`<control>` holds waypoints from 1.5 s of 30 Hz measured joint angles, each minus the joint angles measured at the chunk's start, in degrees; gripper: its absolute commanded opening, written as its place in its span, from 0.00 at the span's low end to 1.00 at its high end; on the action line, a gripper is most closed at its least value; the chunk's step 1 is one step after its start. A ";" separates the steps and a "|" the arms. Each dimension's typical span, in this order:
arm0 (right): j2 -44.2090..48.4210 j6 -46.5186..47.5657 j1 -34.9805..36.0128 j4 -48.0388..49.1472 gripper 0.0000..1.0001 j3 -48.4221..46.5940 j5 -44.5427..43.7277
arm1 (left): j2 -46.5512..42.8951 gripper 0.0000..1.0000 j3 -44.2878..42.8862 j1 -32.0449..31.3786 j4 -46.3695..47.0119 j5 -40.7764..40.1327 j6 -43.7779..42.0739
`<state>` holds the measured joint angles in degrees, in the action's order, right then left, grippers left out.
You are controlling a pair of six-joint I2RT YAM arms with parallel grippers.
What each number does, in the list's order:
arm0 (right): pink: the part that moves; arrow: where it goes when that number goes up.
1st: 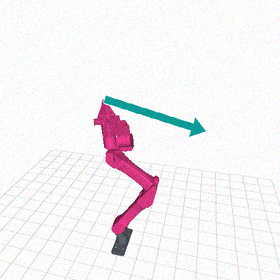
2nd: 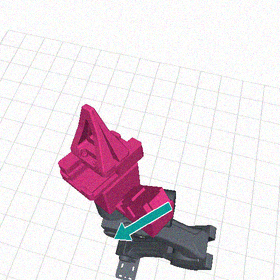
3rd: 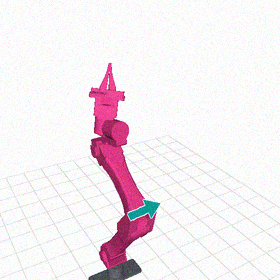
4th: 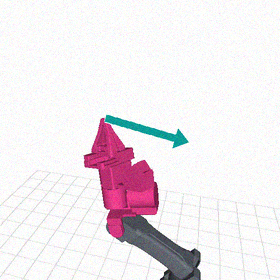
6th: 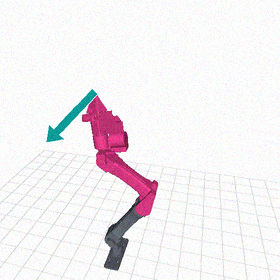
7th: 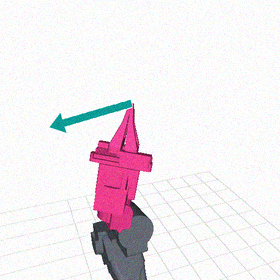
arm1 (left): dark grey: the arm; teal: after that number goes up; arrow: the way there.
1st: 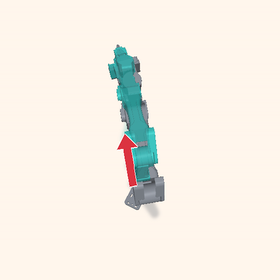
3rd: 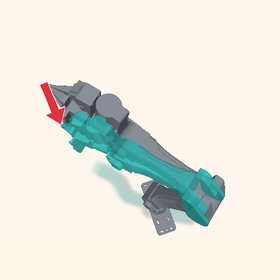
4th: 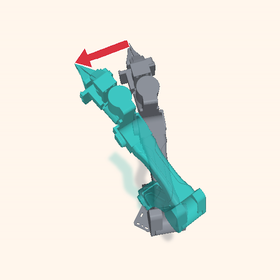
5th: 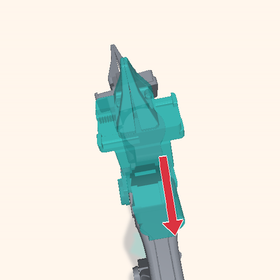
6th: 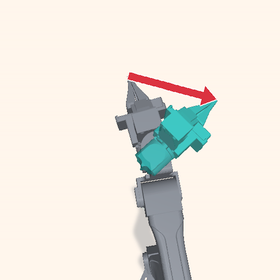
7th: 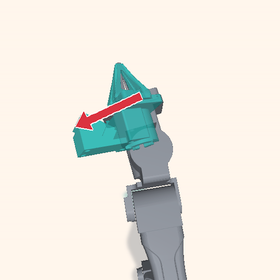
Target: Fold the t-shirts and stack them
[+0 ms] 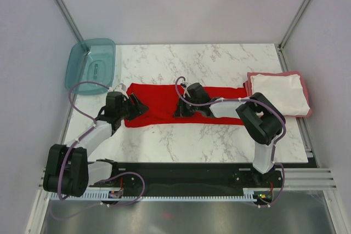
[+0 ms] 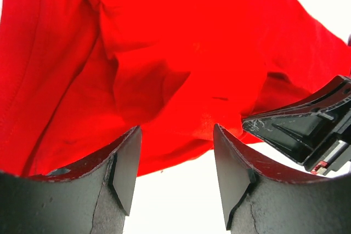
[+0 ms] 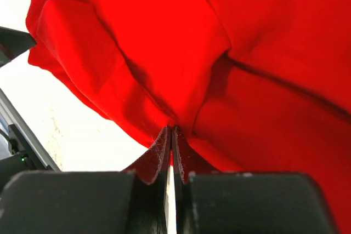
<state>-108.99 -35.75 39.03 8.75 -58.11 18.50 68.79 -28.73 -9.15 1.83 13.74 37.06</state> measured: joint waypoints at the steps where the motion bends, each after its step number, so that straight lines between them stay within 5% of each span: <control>1: 0.00 -0.09 0.02 0.37 0.08 0.26 0.22 | -0.02 0.63 0.15 0.00 -0.15 0.00 -0.04; 11: 0.09 -0.55 0.13 2.19 0.12 1.22 1.29 | 0.42 0.65 0.13 0.02 -0.55 -1.66 -0.96; 18: 0.28 -0.50 0.13 2.45 0.13 1.36 1.44 | 9.29 0.64 -3.45 0.02 1.18 -0.90 -1.99; 21: 0.42 -0.50 0.13 2.43 0.14 1.38 1.44 | 11.72 0.58 -4.22 0.02 1.81 0.35 -2.25; 25: 0.79 -0.48 0.13 2.43 0.14 1.38 1.57 | 12.83 0.20 -4.55 0.02 1.90 1.77 -2.82; 27: 1.09 -0.46 0.13 2.43 0.14 1.40 1.66 | 12.68 0.12 -4.55 0.02 1.49 1.88 -3.34; 34: 3.06 -0.28 0.42 2.40 0.15 1.42 1.86 | 2.14 0.02 -0.50 0.02 0.48 1.68 -3.63; 45: 5.95 0.66 1.42 1.90 0.17 1.42 2.03 | -5.31 0.02 2.86 0.02 -3.04 -0.48 -3.19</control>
<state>-103.04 -35.09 40.45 10.66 -56.69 20.53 63.48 -25.87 -9.13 -1.21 13.26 33.87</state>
